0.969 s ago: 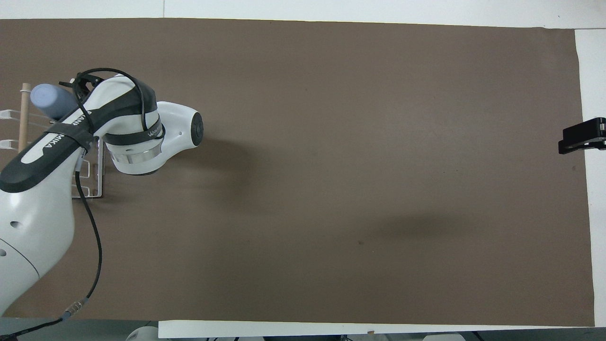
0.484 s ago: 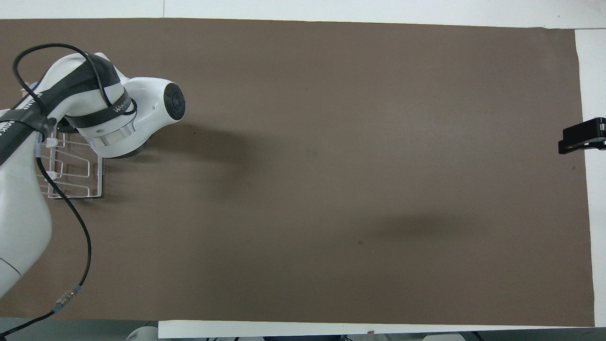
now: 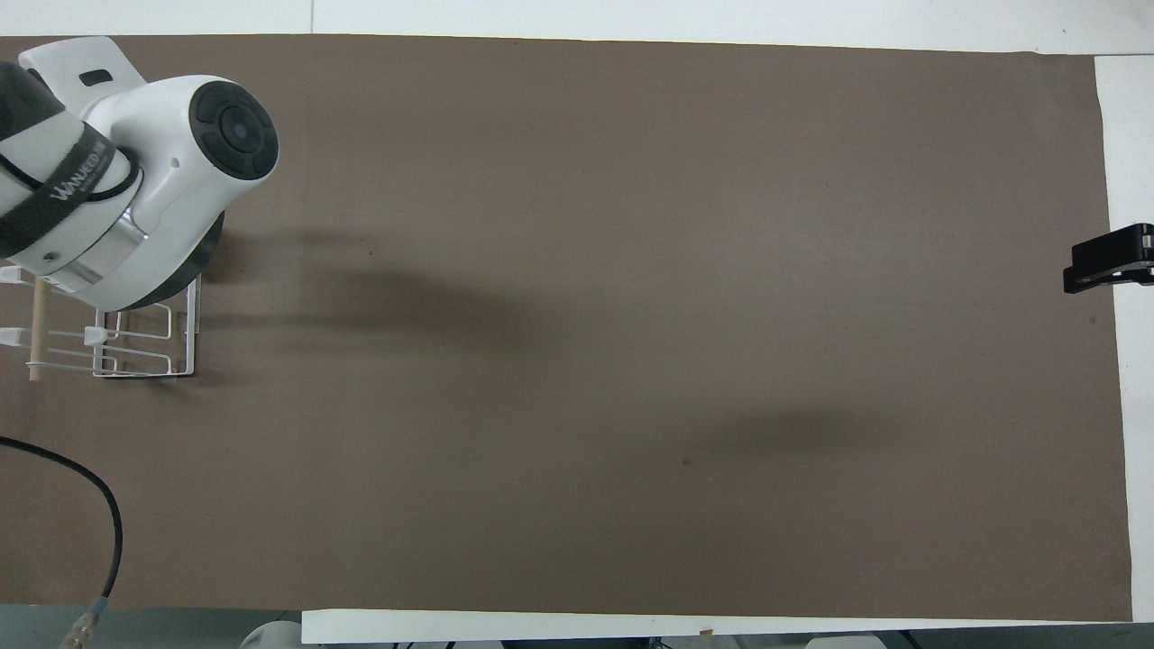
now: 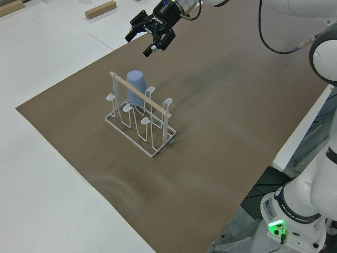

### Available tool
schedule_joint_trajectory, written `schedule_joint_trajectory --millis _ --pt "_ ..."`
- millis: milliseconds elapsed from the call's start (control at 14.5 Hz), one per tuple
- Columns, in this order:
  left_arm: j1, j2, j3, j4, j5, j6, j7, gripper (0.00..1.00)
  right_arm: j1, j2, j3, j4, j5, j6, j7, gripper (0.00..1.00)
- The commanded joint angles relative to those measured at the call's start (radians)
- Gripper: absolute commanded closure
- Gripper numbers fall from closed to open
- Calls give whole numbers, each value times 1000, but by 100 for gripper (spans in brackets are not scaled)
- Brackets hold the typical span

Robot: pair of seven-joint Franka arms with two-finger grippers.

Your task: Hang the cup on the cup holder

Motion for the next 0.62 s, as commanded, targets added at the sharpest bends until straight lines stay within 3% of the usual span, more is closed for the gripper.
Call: schedule_joint_trajectory --millis 0,208,553 --pt "-3 -59 75 3 -169 30 236 0 5 -17 -7 -15 -2 -9 -16 1" --pt "-3 -118 200 9 -439 128 558 0 5 -17 -7 -13 -2 -9 -16 1" --pt "78 -181 248 2 -801 114 1077 0 5 -17 -7 -15 -2 -9 -16 1"
